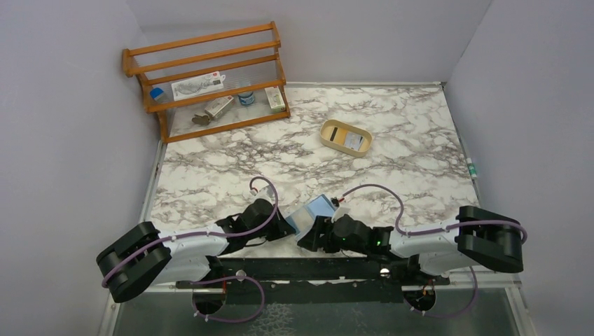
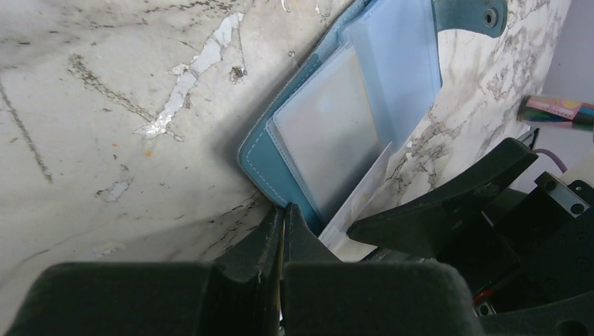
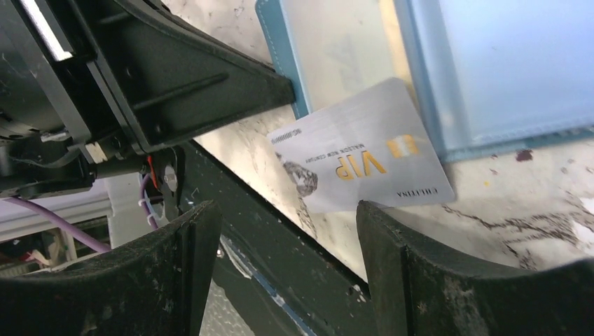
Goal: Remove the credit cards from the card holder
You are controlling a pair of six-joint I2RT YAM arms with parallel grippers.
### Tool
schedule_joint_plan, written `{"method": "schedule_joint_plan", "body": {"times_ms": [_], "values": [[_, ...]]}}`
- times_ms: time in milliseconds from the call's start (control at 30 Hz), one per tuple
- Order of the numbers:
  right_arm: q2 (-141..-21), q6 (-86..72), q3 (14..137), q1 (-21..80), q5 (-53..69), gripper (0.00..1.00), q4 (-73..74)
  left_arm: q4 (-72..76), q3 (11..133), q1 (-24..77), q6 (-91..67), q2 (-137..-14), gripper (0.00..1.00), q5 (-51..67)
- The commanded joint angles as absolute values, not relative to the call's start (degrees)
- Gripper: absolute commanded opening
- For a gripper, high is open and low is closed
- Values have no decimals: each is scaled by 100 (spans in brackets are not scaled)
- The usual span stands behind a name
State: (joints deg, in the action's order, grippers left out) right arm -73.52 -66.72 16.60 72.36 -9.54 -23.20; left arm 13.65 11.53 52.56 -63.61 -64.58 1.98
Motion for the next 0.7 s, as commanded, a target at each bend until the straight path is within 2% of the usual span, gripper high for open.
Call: {"method": "schedule_joint_plan", "body": {"times_ms": [0, 333, 667], "values": [[-7783, -6371, 1728, 7209, -1134, 77, -1979, 1468, 1037, 5436, -6509, -6603, 0, 226], [-7738, -6413, 1688, 7168, -1144, 77, -1967, 1517, 1051, 5651, -6592, -6693, 0, 75], [-6961, -6387, 1982, 7172, -1162, 83, -642, 1460, 1090, 5651, -6653, -6708, 0, 44]]}}
